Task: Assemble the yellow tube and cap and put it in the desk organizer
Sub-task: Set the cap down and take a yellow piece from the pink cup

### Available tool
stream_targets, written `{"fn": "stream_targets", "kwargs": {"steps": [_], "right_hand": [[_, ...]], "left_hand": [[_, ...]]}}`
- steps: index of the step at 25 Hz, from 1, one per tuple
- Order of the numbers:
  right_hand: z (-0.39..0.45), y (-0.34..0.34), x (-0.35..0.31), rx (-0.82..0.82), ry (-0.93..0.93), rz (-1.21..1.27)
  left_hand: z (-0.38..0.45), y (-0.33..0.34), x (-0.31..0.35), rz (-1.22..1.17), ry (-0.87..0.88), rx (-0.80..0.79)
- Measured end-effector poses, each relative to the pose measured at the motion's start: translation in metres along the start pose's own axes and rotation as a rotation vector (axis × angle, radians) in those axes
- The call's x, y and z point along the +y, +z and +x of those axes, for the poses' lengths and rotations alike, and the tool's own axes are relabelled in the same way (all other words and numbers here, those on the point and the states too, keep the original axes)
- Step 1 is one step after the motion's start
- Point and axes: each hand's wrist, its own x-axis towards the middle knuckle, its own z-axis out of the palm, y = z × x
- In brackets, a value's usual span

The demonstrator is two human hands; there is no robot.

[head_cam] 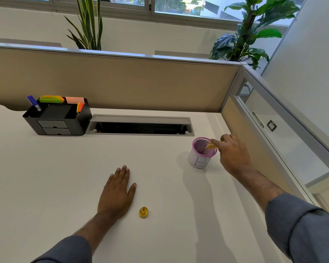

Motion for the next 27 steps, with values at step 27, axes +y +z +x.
{"fn": "stream_targets", "kwargs": {"steps": [27], "right_hand": [[-0.0036, -0.0011, 0.0016, 0.006, 0.216, 0.265]], "left_hand": [[0.0006, 0.0001, -0.0009, 0.006, -0.003, -0.015]]}}
